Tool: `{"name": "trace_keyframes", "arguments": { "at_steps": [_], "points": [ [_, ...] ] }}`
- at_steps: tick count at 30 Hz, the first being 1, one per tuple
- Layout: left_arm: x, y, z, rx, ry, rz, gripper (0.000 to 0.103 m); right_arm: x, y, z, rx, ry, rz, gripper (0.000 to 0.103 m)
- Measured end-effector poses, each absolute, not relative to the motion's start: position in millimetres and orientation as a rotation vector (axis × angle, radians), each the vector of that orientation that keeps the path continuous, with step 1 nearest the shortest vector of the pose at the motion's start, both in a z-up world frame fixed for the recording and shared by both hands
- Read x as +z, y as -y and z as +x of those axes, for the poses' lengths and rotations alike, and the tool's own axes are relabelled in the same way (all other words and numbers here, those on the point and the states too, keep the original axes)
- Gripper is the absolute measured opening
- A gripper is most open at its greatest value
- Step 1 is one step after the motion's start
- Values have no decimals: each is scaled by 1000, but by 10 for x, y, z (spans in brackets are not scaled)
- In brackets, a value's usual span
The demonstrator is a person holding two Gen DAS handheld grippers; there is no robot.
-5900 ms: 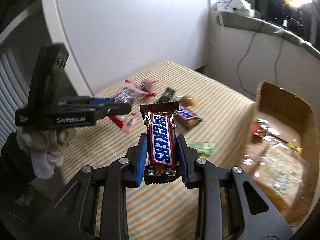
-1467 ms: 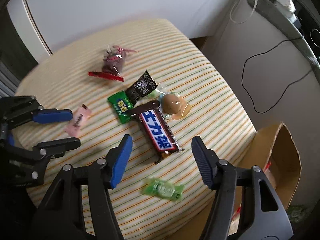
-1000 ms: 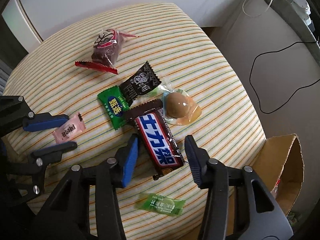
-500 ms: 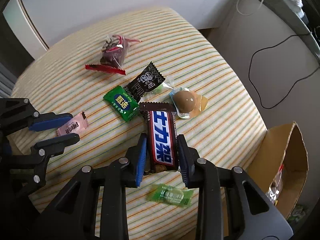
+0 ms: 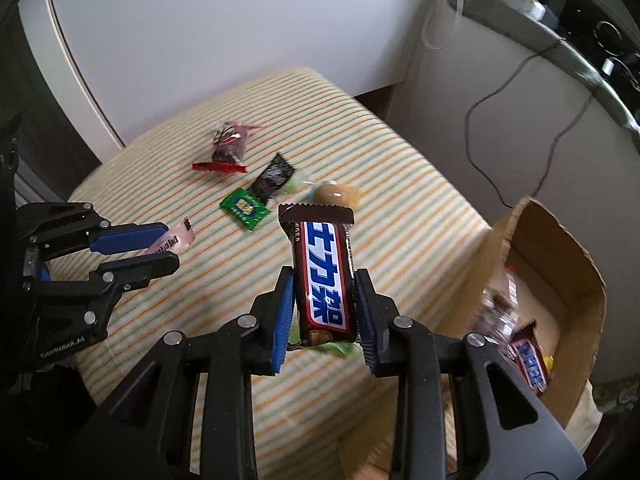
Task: Organize snacks
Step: 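Carry the pink bar with the left tool and the chocolate bar with the right tool into the box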
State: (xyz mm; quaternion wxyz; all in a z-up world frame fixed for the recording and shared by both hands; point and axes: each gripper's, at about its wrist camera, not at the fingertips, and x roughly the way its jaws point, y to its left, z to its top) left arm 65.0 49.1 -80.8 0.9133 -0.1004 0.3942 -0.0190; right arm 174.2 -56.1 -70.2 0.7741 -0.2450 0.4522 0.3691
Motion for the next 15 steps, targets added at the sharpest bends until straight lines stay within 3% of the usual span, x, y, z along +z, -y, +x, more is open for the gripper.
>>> {"name": "trace_keyframes", "arguments": {
  "at_steps": [15],
  "points": [
    [-525,264,1066,-197,-772,-158,18,-446,1719,2020,614,-933,-392,30]
  ]
}}
